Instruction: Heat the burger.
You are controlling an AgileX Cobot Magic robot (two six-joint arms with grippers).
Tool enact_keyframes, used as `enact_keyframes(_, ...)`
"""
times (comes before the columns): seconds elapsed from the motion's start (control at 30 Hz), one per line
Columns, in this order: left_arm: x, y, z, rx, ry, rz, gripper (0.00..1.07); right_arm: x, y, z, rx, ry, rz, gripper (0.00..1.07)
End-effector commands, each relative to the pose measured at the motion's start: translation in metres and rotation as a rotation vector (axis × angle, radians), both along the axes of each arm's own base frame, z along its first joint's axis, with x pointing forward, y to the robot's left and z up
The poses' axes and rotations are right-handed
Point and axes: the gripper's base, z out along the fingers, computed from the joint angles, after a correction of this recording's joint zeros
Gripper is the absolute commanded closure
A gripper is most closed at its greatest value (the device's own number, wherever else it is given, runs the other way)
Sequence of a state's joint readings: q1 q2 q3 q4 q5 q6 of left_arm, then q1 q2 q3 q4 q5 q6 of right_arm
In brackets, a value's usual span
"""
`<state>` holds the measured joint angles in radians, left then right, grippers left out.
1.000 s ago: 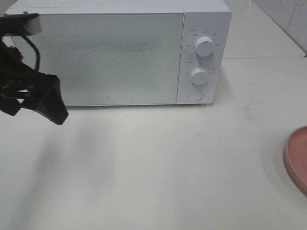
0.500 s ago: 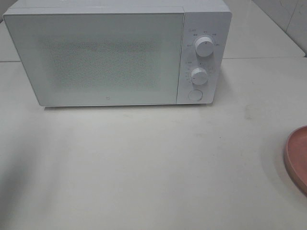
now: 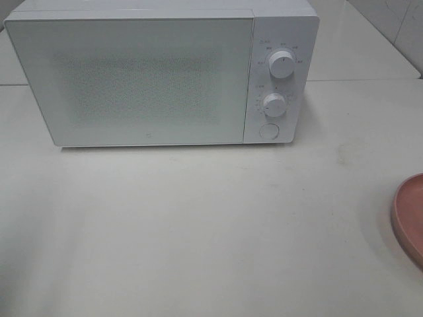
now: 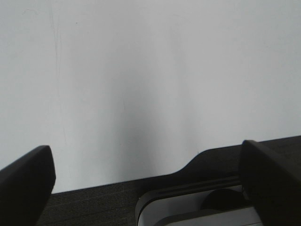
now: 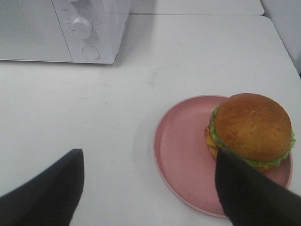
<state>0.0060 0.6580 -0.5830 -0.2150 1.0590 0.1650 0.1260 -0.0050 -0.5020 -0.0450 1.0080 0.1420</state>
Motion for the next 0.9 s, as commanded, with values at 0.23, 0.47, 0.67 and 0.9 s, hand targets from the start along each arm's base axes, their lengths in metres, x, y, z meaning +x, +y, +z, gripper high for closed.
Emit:
enact_keyframes(0.23, -0.039, 0.008, -0.003, 0.053, -0.148, 0.093, 0.09, -0.003, 0.0, 0.0, -0.005, -0.038, 0.001, 0.32)
enact_keyframes(0.47, -0.068, 0.01, 0.005, 0.073, -0.339, 0.104, 0.09, -0.003, 0.0, 0.0, -0.005, -0.038, 0.001, 0.32)
enact_keyframes(0.67, -0.089, 0.01, 0.007, 0.068, -0.471, 0.108, 0.09, -0.003, 0.0, 0.0, -0.005, -0.038, 0.001, 0.32)
enact_keyframes(0.9, -0.107, 0.01, 0.007, 0.061, -0.586, 0.112, 0.09, -0.003, 0.0, 0.0, -0.006, -0.038, 0.0, 0.32)
